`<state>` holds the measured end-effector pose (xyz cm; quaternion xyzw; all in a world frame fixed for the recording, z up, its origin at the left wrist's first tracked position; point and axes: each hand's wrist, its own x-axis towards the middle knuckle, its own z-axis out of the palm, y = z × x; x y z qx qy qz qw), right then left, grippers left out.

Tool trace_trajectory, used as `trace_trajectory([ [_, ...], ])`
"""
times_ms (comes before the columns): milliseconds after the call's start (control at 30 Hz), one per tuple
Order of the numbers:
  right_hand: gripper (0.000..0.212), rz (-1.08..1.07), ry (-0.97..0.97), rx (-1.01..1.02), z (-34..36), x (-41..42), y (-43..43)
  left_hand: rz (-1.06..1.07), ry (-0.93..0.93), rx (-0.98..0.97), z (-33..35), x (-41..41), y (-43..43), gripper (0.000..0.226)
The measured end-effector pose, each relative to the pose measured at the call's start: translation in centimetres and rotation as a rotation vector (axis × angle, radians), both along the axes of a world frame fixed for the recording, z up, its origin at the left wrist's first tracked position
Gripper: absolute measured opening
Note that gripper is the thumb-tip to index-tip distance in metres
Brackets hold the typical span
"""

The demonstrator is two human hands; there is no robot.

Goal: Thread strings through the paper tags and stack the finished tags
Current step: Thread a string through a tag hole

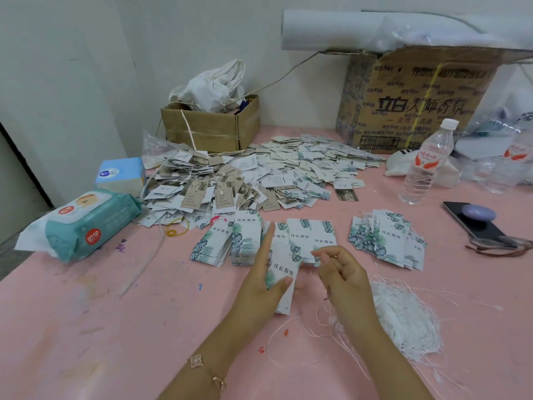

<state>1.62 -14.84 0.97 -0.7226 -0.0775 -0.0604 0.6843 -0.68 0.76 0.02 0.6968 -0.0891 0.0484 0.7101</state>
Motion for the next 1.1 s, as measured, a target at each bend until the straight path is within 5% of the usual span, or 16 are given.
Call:
trace_trajectory([
  [100, 0.035, 0.012, -0.072, -0.031, 0.2, -0.1, -0.1, -0.02, 0.008, 0.009, -0.5, 0.2, 0.1, 0.084],
  [300, 0.025, -0.091, -0.08, -0.036, 0.1, -0.3, 0.2, 0.025, 0.27, -0.033, -0.5, 0.5, 0.2, 0.027],
  [467, 0.02, -0.227, -0.083, 0.002, 0.2, -0.5, 0.2, -0.068, 0.271, -0.218, -0.3, 0.5, 0.2, 0.023],
  [1100, 0.014, -0.14, -0.236, -0.258, -1.1, -0.2, -0.1, -0.237, 0.352, -0.234, -0.3, 0.1, 0.1, 0.028],
])
